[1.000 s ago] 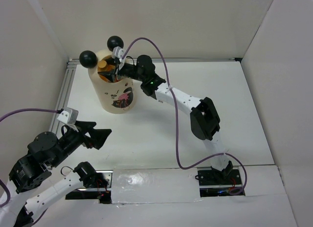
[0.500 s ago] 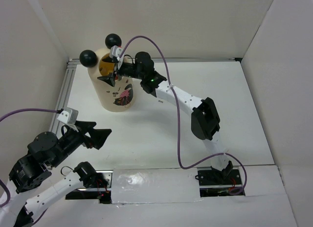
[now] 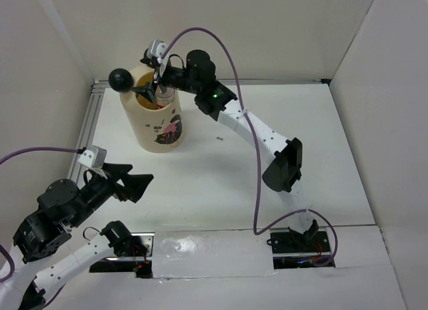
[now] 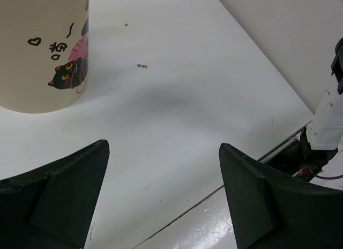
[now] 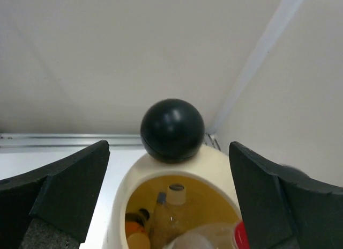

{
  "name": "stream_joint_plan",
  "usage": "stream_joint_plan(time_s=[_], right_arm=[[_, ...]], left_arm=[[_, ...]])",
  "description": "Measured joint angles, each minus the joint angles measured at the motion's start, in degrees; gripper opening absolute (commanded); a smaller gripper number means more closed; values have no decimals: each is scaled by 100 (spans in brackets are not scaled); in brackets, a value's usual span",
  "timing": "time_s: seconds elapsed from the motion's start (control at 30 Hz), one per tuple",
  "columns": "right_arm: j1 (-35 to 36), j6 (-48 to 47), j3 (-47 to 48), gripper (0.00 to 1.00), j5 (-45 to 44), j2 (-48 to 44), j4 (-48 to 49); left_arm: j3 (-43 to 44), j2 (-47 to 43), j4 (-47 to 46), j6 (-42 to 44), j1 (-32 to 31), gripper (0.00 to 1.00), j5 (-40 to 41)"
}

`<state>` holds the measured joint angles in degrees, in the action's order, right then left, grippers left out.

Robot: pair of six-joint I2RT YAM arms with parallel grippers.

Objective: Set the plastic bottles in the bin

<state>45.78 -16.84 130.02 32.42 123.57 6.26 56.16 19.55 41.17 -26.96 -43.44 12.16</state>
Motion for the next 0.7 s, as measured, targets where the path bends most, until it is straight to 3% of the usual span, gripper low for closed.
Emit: stream_joint_plan(time_s=[0.17,0.43,0.57,0.7], right_arm=[[-72,37,57,99,-933,-588,-1683],[-1021,376,-3862,99,-3244,-3687,-3060],[-1399,437,-5521,99,-3707,-4977,-3335],[-1718,529,-6568,99,-3899,-5984,-3499]], left_arm=[[-33,197,-348,7,0,100,-90],[-511,1029,-1412,157,0,100,-592],[-684,1635,-1993,173,0,100,-804],[-761,2170,-2367,173,79,100,-1043]])
